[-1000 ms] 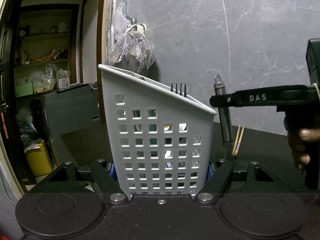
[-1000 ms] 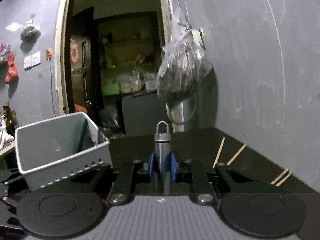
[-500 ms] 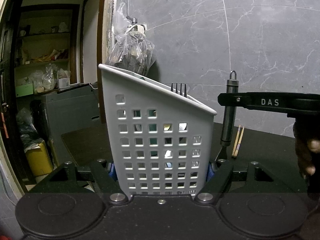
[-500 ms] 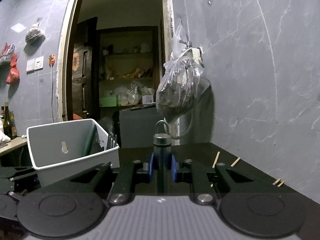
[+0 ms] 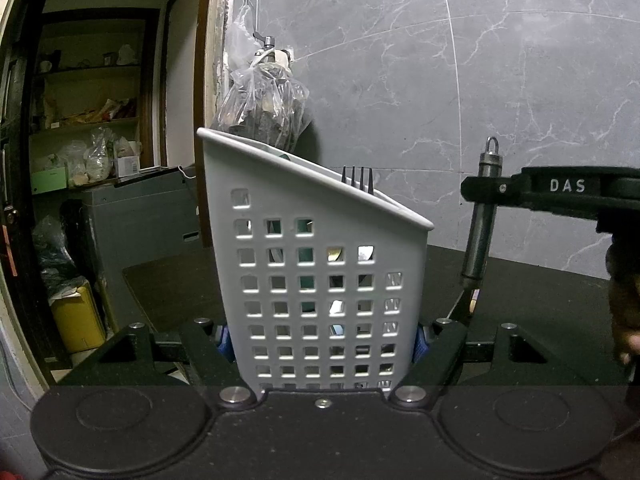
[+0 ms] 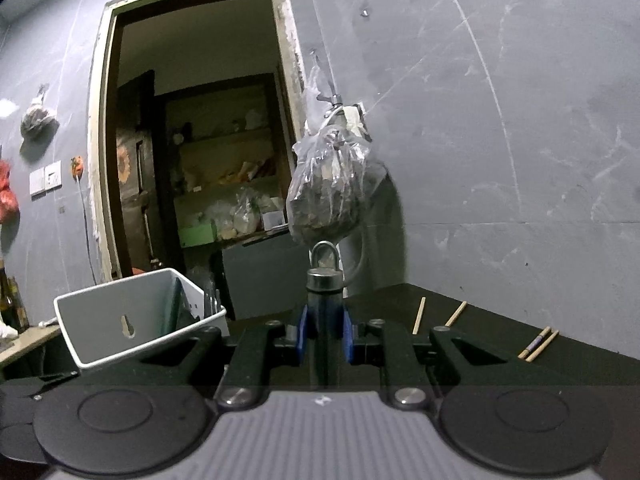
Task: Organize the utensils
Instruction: 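Raise the turner above the basket rim with the right tool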
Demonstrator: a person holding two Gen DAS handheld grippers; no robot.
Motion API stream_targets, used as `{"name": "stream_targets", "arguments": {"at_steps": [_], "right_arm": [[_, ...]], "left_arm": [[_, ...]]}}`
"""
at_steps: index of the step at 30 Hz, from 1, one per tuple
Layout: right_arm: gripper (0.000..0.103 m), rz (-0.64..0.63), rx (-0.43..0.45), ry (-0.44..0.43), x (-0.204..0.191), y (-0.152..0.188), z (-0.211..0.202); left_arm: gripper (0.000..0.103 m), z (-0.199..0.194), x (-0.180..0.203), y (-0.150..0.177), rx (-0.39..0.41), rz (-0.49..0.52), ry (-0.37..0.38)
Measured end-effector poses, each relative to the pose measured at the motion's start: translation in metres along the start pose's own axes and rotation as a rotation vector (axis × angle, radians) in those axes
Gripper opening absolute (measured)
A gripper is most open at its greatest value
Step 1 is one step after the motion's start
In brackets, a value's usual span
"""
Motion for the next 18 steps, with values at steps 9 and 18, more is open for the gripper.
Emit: {"name": "stream_targets", "arguments": {"at_steps": [9,18], "right_arm": [[0.020,-0.090,0.111,0.028,-0.013,-0.029,-0.019],[0.020,-0.202,0.288,0.003,-0.035,-0.076,-0.034]], "left_arm": [[0.076,0.000,0.000,0.000,0.000,0.000,0.000],[0.076,0.000,0.000,0.000,0.000,-0.001,0.000]]}}
Point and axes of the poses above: each gripper's, at about its wrist camera, not at the fingertips, and z roughly the way its jaws point, x to its right, y to its underside, the point moved 2 cm from there along z, roughly the way its jaws point, and after that the axes turned 10 degrees about -z, right-handed, at the moved point
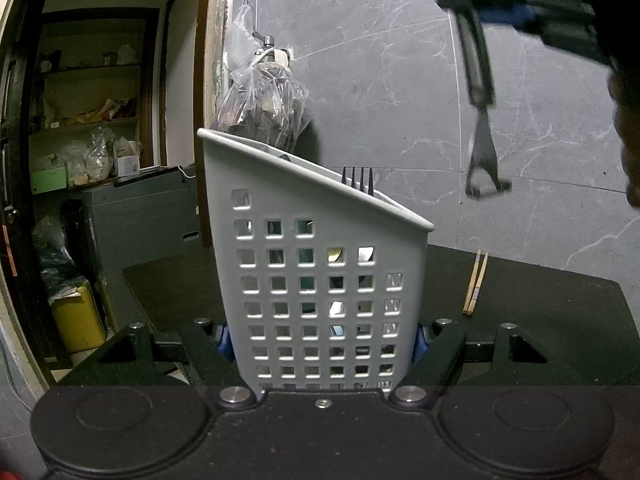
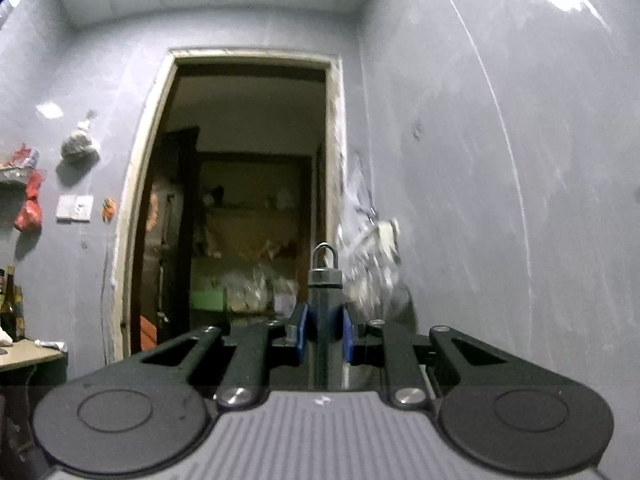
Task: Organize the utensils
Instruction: 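Raise the turner above the basket rim with the right tool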
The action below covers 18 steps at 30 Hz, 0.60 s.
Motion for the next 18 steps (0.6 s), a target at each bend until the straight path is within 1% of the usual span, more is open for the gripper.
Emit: {"name": "stream_targets", "arguments": {"at_steps": [4,9,14,18], "right_arm": [[0.020,-0.015,0.036,-0.070,-0.010,-0.019,0.011],[0.020,-0.025,0.061,-0.165,-0.027,-0.034,0.030],[0.020,-0.025,0.071,-0.239,-0.046,-0.039,0.044],[0.020,-0.006,0.053,-0.284,-0.055,-0.035,0.052]], "left_arm": [[0.076,0.000,0.000,0.000,0.000,0.000,0.000],[0.076,0.000,0.000,0.000,0.000,0.000,0.001],[0.076,0.000,0.000,0.000,0.000,0.000,0.001],[0.076,0.000,0.000,0.000,0.001,0.000,0.001]]}}
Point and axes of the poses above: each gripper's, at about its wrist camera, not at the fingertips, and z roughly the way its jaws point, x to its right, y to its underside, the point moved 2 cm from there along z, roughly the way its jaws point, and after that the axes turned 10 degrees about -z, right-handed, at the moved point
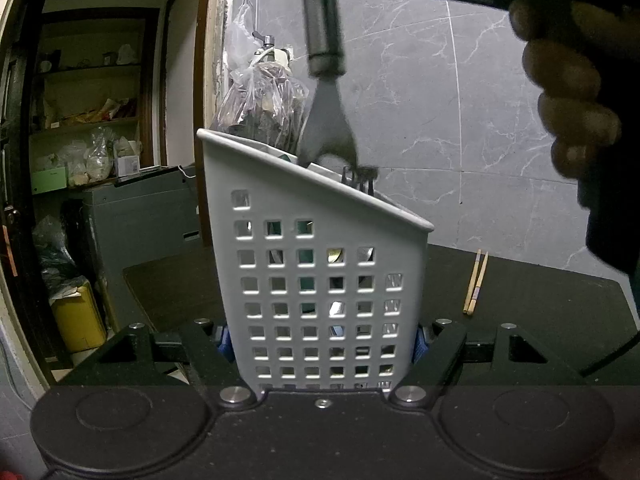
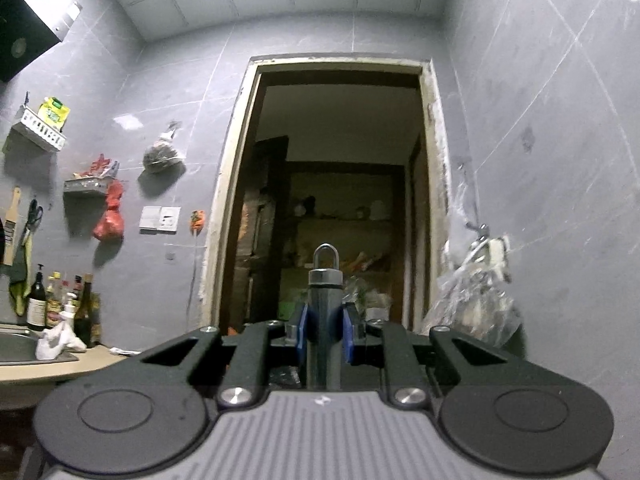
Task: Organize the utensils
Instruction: 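Raise the turner above the basket rim with the right tool, then lower the turner handle-first into the basket with the right tool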
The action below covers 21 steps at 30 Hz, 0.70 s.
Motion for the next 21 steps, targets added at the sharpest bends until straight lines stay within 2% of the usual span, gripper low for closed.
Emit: {"name": "stream_targets", "arguments": {"at_steps": [7,21], "right_arm": [[0.021,0.018,-0.045,-0.061,-0.008,0.013,0.007],[0.021,0.077,-0.166,-0.106,-0.015,0.049,0.006]], "left_arm": [[0.076,0.000,0.000,0.000,0.000,0.000,-0.001],[0.076,0.000,0.000,0.000,0.001,0.000,-0.001]]}}
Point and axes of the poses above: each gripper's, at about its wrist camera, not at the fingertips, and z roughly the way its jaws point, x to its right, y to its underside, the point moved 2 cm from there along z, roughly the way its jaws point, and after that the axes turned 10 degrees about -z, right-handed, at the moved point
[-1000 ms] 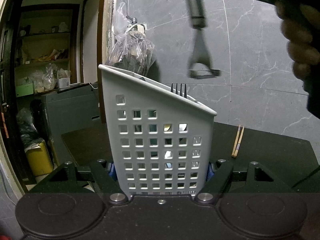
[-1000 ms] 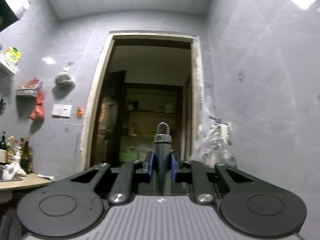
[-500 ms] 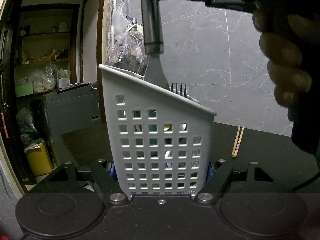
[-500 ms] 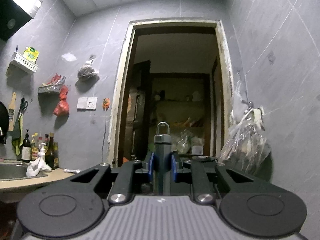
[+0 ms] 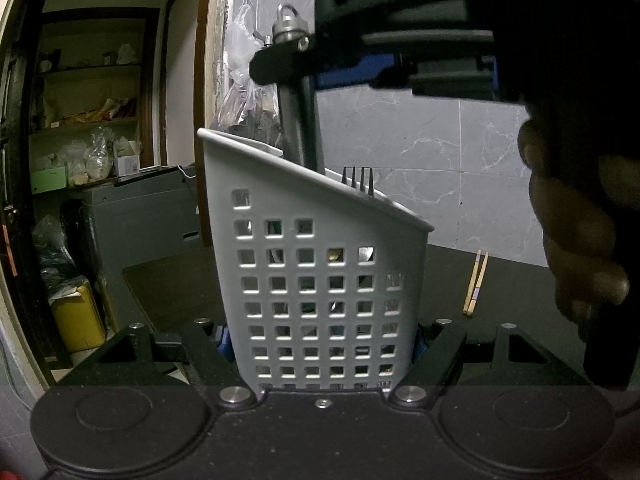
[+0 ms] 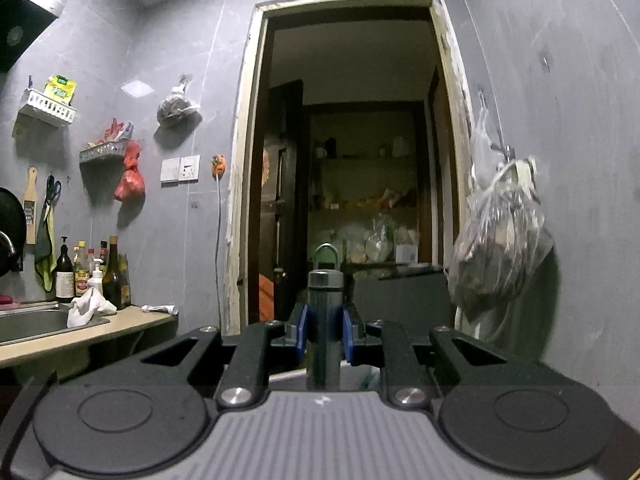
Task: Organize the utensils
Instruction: 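Lower the turner handle-first into the basket with the right tool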
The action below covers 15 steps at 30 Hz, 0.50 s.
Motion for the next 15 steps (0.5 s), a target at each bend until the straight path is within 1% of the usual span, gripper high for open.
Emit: {"name": "stream_targets", "arguments": {"at_steps": [6,12,15], "right_arm": [[0.021,0.048,-0.016,-0.014,0.0050,0.0089,0.0010],[0.021,0.055,-0.006,-0.019,0.0059,0.0097,-0.0010],[0.021,0.069,0.006,-0.036,0.0071,0.0100,-0.0029]], "left_arm": [[0.076,-0.0001,0.0000,0.0000,0.000,0.000,0.000],[0.076,-0.0001,0.0001,0.0002,0.000,-0.001,0.000],[0.076,0.0000,0.0001,0.0001,0.000,-0.001,0.000]]}}
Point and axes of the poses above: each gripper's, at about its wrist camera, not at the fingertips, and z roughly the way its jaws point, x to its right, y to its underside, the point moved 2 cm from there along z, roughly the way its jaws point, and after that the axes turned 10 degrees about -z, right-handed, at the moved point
